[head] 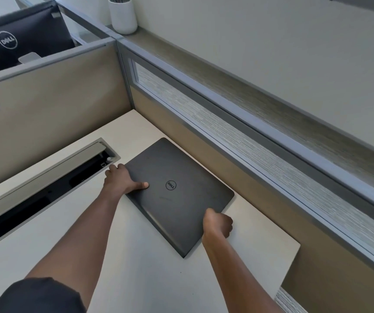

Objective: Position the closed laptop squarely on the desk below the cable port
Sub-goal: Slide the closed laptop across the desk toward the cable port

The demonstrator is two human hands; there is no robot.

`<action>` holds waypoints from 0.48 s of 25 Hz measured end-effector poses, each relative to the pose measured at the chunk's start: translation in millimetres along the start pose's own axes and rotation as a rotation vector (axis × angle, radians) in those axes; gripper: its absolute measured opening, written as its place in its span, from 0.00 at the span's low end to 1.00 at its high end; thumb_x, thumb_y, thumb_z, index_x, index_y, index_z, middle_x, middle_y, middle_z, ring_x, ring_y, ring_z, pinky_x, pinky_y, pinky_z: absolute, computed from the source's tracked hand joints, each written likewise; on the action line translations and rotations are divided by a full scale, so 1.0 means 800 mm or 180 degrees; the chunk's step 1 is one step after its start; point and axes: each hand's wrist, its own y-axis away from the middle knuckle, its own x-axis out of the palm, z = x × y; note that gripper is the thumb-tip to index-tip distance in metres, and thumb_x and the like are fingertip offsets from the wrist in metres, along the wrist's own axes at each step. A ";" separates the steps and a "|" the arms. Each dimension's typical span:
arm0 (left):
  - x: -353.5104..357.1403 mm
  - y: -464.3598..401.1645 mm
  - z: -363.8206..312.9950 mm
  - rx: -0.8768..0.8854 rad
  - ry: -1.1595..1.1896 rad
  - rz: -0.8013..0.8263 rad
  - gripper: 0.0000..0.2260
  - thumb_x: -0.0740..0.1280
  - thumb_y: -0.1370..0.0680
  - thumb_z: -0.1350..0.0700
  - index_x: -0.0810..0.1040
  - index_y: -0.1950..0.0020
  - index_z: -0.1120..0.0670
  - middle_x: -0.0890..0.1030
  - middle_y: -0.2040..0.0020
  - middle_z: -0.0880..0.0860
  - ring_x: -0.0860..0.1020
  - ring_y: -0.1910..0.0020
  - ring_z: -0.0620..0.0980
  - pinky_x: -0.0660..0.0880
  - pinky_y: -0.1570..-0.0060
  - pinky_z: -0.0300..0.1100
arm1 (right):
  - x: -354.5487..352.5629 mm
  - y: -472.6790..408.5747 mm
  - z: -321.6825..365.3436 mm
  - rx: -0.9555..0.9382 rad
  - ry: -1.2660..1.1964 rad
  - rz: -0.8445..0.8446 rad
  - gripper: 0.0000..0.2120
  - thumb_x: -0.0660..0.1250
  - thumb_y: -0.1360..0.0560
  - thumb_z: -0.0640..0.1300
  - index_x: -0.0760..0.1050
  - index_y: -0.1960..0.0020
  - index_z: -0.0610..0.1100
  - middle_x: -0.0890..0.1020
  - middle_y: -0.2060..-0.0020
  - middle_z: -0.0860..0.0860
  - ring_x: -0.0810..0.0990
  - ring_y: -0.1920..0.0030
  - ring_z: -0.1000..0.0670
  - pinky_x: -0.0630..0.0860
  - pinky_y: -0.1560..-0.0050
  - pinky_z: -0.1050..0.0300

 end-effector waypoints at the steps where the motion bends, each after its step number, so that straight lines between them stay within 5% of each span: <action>1: -0.001 -0.002 -0.001 -0.0020 -0.0011 0.0000 0.53 0.78 0.43 0.33 0.64 0.29 0.62 0.66 0.29 0.63 0.65 0.29 0.63 0.70 0.35 0.56 | -0.001 0.000 0.001 0.0012 -0.0001 0.0019 0.19 0.67 0.29 0.42 0.74 0.42 0.33 0.80 0.43 0.37 0.81 0.46 0.35 0.81 0.45 0.44; 12: -0.006 0.004 0.024 -0.0301 0.0158 0.0114 0.60 0.80 0.47 0.33 0.59 0.27 0.62 0.66 0.29 0.61 0.66 0.31 0.63 0.69 0.37 0.56 | 0.003 -0.006 0.004 0.0014 0.0089 -0.0016 0.20 0.64 0.28 0.42 0.73 0.40 0.34 0.78 0.41 0.37 0.80 0.43 0.35 0.78 0.38 0.42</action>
